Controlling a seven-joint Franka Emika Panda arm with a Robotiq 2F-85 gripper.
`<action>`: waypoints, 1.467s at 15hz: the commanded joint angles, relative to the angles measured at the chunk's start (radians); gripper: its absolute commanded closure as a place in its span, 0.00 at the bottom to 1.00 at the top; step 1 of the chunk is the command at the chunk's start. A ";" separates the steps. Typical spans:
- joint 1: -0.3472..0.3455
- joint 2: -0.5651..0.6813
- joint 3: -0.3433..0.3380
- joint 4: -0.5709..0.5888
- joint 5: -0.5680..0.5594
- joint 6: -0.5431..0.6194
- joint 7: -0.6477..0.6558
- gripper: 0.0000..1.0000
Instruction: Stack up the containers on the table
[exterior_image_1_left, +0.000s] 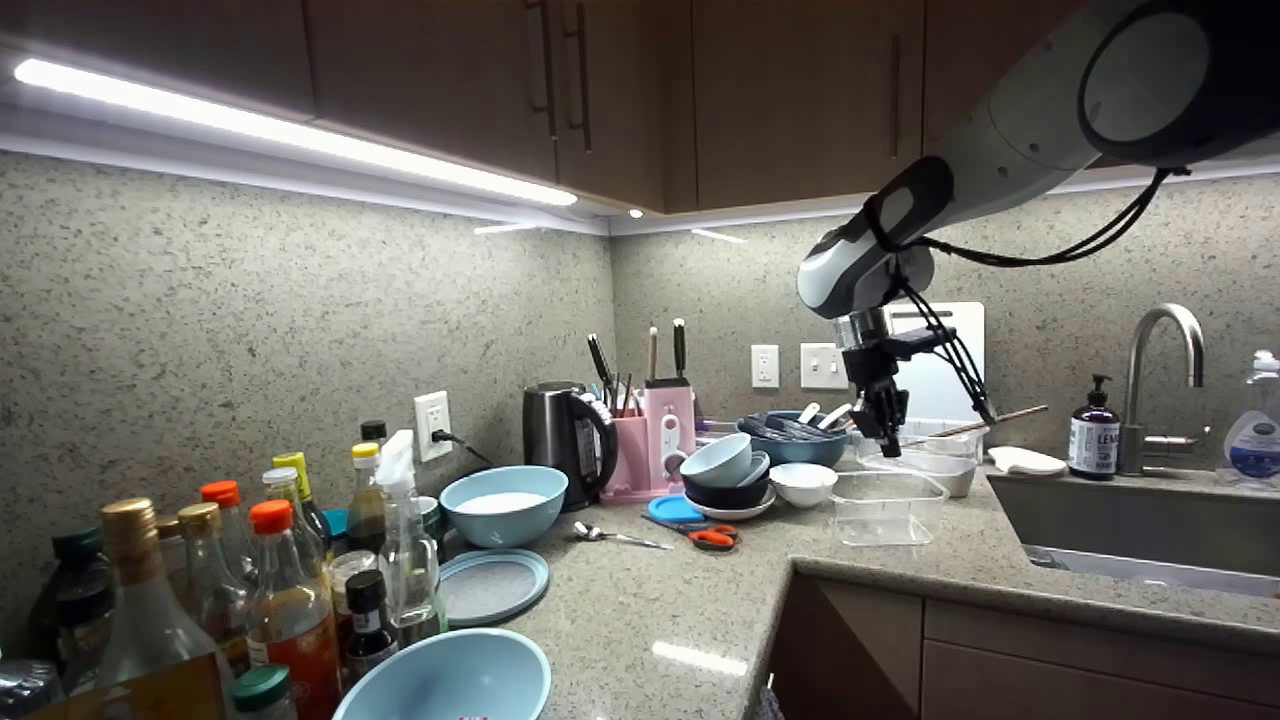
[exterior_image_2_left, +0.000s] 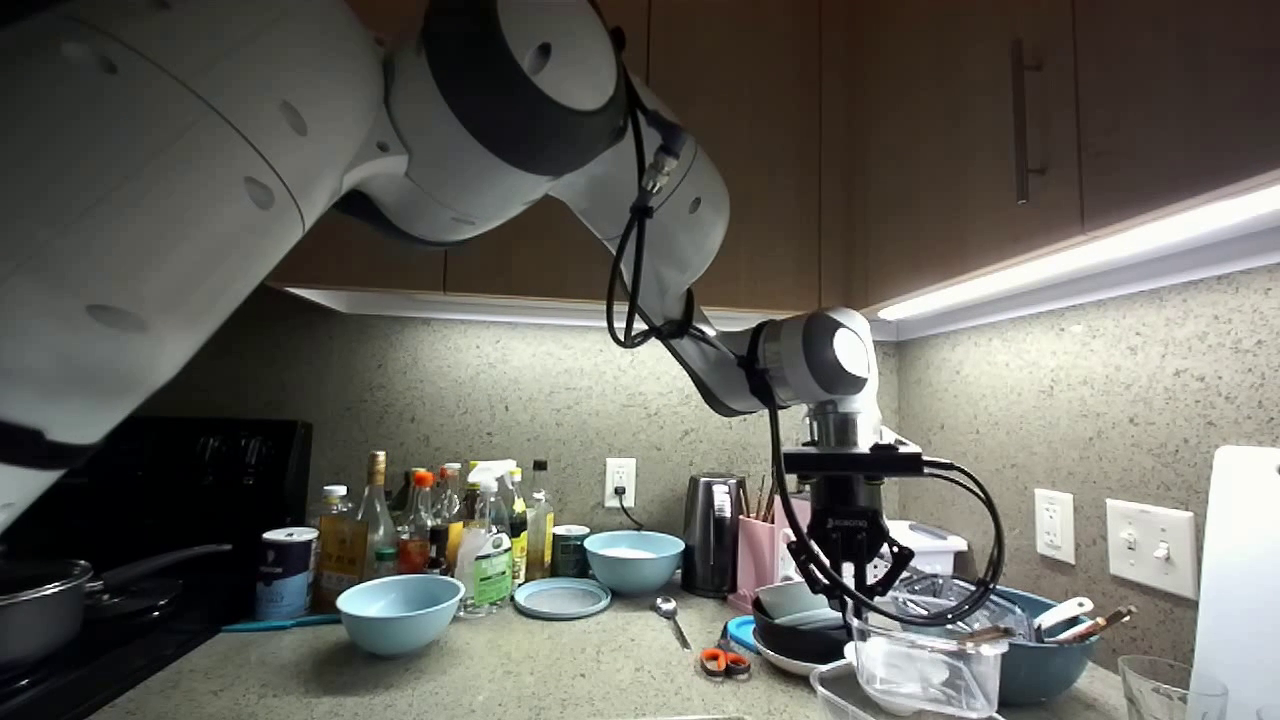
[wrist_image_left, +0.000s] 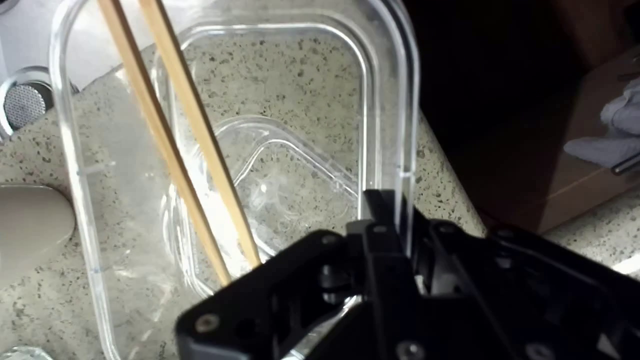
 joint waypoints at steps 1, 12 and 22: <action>-0.055 0.093 0.038 0.159 -0.022 -0.145 -0.186 0.98; -0.070 0.244 0.065 0.356 -0.016 -0.274 -0.225 0.98; -0.057 0.419 0.068 0.583 -0.160 -0.387 -0.500 0.98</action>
